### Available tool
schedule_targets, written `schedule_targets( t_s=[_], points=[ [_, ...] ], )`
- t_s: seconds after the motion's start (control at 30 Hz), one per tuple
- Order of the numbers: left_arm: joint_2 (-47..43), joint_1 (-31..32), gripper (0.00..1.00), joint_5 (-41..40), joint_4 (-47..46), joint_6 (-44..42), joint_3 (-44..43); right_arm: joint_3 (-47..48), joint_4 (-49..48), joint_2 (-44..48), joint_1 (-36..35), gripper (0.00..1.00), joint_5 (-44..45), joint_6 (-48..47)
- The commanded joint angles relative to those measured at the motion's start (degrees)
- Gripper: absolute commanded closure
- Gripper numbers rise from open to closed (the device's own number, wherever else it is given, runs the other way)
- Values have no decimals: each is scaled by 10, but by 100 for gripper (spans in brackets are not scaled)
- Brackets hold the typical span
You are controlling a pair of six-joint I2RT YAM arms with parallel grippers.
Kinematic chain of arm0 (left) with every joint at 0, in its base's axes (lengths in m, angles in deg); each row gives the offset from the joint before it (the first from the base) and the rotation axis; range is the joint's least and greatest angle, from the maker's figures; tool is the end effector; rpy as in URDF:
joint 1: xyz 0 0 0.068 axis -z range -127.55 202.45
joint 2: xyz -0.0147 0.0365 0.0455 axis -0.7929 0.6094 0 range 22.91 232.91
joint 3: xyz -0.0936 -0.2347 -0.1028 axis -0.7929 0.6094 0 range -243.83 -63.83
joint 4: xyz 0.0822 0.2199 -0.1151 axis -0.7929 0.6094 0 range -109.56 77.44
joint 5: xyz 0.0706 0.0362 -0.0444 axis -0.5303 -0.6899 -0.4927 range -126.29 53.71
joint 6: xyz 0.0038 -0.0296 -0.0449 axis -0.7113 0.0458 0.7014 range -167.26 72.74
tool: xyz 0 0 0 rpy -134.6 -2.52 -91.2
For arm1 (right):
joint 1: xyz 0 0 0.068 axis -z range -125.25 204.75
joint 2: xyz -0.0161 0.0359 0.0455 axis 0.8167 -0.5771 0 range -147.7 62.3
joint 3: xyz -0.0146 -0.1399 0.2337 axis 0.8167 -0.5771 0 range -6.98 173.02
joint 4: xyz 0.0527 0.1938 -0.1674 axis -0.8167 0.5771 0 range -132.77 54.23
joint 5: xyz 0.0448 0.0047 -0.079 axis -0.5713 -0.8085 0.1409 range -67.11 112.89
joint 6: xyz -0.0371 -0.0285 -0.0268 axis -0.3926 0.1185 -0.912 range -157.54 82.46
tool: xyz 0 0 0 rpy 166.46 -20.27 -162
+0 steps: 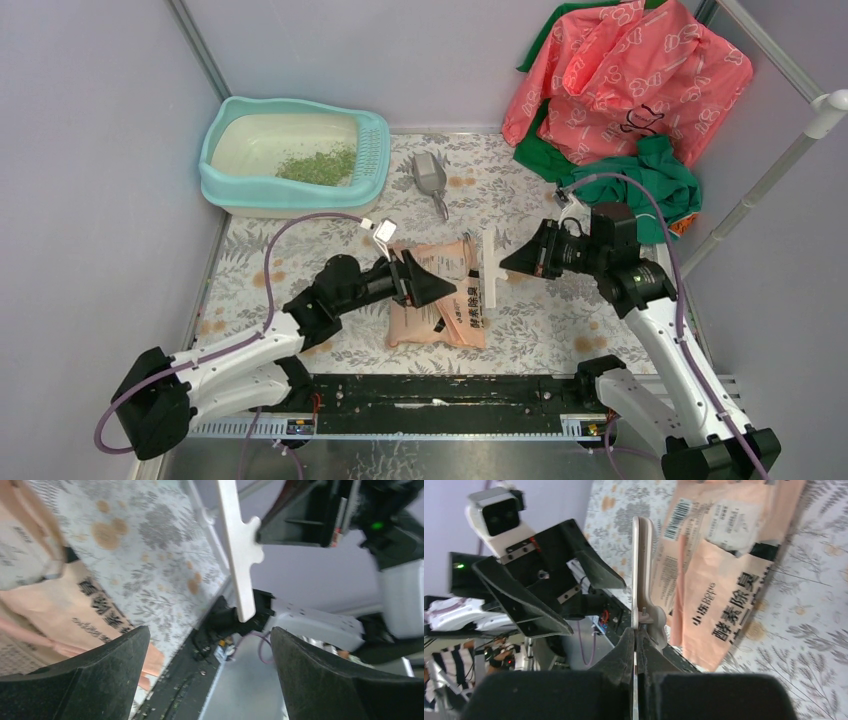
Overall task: Fill the litter box with clean litter
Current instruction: Pick up the clamp at the center of the board.
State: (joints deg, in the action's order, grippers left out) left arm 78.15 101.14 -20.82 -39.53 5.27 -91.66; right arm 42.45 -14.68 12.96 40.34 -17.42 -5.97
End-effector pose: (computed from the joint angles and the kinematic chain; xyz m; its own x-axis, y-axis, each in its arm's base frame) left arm 0.1394 -0.1729 0.2568 -0.7652 -0.2882 -0.5757 0.4786 0.3435 -0.8081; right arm 0.1709 0.0677 0.3266 -0.7766 0.2126 -0.5931 -0.3950 0.5692 0.7211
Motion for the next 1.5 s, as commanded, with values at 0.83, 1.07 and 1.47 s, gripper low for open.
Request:
schedule_targets(
  t_s=[0.83,1.07,1.47],
  points=[
    [59,-39,29,94,-492,176,140,-93,-317,-15,-154,100,10,141],
    [25,-42,18,70,-418,144,140,-86,-305,-14,-158,100,16,135],
    [36,-48,1,50,-396,147,139,-95,-356,-34,-197,100,29,160]
  ],
)
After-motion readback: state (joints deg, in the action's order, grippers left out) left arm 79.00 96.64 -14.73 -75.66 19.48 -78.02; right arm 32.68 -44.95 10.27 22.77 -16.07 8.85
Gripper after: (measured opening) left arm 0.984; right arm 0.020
